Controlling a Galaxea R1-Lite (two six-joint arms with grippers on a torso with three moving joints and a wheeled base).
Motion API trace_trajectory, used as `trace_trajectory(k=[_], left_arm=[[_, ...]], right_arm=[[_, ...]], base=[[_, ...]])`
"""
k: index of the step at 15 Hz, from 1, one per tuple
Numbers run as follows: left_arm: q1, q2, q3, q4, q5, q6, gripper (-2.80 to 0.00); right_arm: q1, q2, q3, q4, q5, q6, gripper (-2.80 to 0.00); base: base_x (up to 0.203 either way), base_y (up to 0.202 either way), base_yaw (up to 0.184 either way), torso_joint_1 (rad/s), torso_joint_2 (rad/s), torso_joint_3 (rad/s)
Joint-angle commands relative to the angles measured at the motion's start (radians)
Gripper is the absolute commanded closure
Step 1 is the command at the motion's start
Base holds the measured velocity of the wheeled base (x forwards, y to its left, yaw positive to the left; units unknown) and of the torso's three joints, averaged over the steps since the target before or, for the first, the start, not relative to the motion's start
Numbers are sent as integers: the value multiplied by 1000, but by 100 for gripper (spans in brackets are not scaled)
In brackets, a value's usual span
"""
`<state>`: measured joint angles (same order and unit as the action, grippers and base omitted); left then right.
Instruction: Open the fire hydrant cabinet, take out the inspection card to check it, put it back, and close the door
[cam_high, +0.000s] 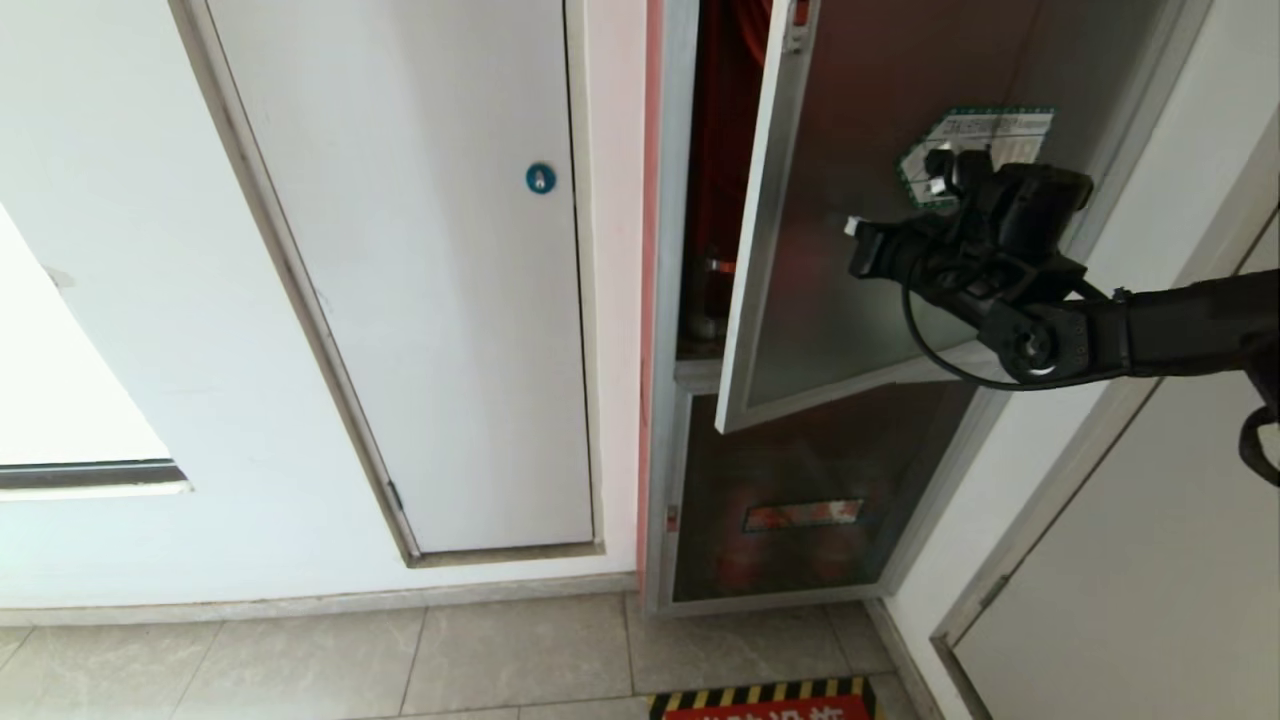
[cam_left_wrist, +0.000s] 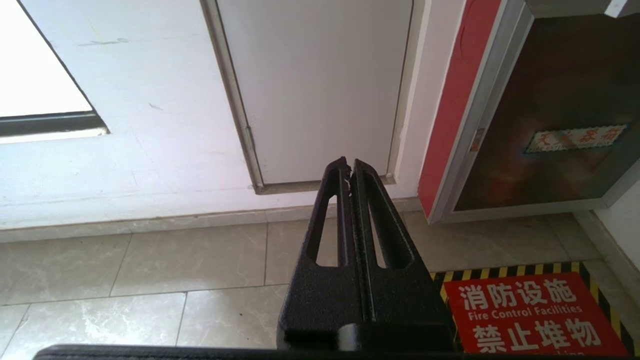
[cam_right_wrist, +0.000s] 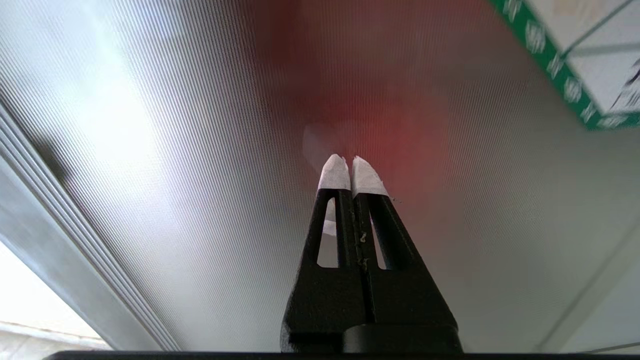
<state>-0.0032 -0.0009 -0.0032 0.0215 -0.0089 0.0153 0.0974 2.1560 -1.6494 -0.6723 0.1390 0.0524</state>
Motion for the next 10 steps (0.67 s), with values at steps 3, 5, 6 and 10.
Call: trace_trajectory(k=[3,5,6,10], left_arm=[[0,-1,0,0,0,0,0],[0,-1,0,0,0,0,0],[0,-1,0,0,0,0,0],[0,-1,0,1,0,0,0]], right_arm=[[2,20,-7,-1,-3,0,0],[2,-32,68,-4,-4,0,0],[3,-78,130,-10,-4,1,0],[12,-326,433,-77,-20,2,0]], base=[[0,0,0,0,0,0],[0,0,0,0,0,0],[0,0,0,0,0,0],[0,0,0,0,0,0]])
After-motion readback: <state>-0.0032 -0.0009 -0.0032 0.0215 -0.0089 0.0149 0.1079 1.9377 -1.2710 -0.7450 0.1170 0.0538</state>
